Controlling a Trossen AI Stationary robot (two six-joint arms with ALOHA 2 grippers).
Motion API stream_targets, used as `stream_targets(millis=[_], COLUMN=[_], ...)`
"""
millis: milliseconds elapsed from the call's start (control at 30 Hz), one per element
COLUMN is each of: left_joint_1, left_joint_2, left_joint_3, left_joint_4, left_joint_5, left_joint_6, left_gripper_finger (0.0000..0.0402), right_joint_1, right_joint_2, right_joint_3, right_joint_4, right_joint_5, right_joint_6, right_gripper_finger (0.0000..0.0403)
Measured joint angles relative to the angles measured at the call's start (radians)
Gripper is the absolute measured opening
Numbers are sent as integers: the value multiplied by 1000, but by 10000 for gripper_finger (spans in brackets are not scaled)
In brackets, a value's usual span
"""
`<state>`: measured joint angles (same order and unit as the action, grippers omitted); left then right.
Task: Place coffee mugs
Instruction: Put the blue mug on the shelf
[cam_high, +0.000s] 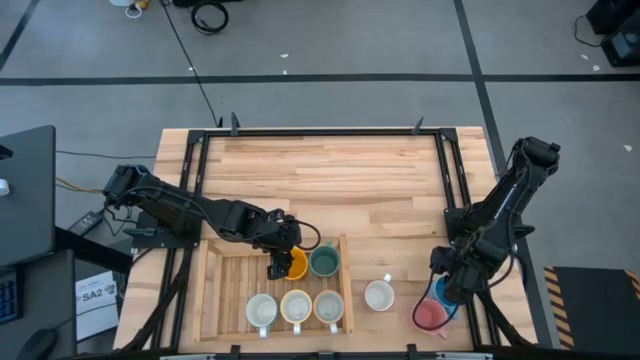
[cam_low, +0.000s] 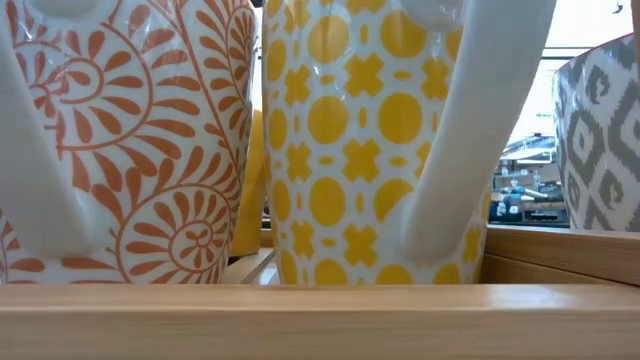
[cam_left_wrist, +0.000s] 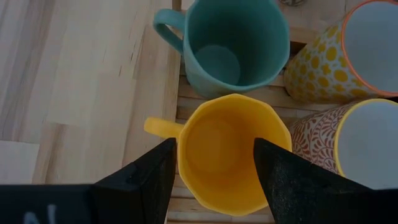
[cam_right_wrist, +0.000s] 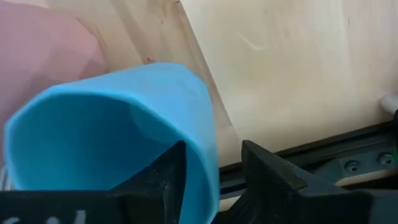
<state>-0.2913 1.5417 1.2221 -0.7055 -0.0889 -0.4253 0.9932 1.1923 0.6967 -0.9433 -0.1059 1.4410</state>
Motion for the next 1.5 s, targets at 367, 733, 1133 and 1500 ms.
stream_targets(millis=[367, 733, 1133, 1500], left_joint_1=[0, 0, 0, 0], left_joint_2=[0, -1, -75, -167], left_joint_3=[0, 0, -1, 1], left_joint_4=[24, 28, -2, -60], left_joint_5=[0, 0, 18, 23], left_joint_6=[0, 1, 0, 28], left_gripper_finger=[222, 222, 222, 222], right_joint_1=[0, -8, -135, -358], right_joint_2=[0, 0, -9, -17], right_joint_3=[-19, -18, 29, 219], right_joint_4=[5, 0, -43, -347], right_joint_5=[1, 5, 4, 49], right_joint_6=[-1, -1, -31, -139], right_gripper_finger=[87, 24, 25, 25])
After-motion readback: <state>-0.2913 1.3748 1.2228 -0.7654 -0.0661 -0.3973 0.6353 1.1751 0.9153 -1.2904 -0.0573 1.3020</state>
